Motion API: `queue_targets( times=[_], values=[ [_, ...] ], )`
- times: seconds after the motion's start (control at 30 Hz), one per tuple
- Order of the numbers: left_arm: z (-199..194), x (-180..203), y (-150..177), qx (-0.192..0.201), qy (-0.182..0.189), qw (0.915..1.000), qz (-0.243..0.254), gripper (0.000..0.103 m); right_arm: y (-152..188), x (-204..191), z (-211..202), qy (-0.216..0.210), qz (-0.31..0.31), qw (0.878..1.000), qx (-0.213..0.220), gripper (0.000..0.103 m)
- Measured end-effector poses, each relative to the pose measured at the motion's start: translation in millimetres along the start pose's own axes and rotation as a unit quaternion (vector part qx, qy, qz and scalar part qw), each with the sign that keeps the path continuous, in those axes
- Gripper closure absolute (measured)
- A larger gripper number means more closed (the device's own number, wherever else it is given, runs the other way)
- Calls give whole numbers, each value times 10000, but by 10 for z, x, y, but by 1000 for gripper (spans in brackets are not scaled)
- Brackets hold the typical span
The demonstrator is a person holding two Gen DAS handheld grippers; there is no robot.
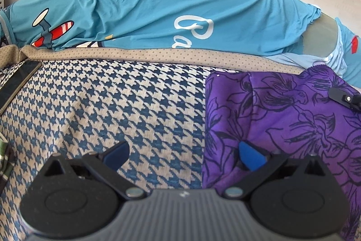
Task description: Fold clothes
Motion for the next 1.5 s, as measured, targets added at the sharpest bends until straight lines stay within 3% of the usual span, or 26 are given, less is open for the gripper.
queue_targets(
  times=[0.33, 0.57, 0.7, 0.8, 0.9, 1.0, 1.3, 1.5],
  values=[
    [-95, 247, 105, 8, 92, 9993, 368, 0, -105, 518, -589, 864, -62, 9959, 268, 92],
    [-158, 383, 239, -64, 228, 9978, 617, 0, -45, 1123, -1146, 1911, 282, 9802, 443, 92],
    [-205, 486, 355, -79, 301, 9959, 844, 0, 125, 1410, -1315, 2475, 467, 9677, 92, 90],
    [-256, 523, 476, -141, 387, 9951, 894, 0, 245, 1562, -1408, 2744, 615, 9595, -193, 80],
    [-344, 520, 607, -203, 525, 9945, 886, 0, 218, 1510, -1555, 2777, 699, 9580, -154, 68],
    [-468, 500, 748, -191, 539, 9939, 939, 0, 195, 1380, -1694, 2881, 617, 9555, -140, 63],
    [-746, 261, 1141, -408, 676, 9962, 364, 0, 519, 858, -1901, 2381, 533, 9689, -419, 60],
    [-825, 123, 1322, -470, 599, 9968, 249, 0, 764, 527, -2052, 2038, 533, 9757, -601, 56]
  ],
)
Point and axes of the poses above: each gripper's, at about its wrist camera, not at the fingertips, and z roughly the way its jaws point, x to its right, y to its underside, the point moved 5 cm from there along z, roughly the way its jaws point, and after that the axes turned 6 degrees about -z, right-handed, at the moved point
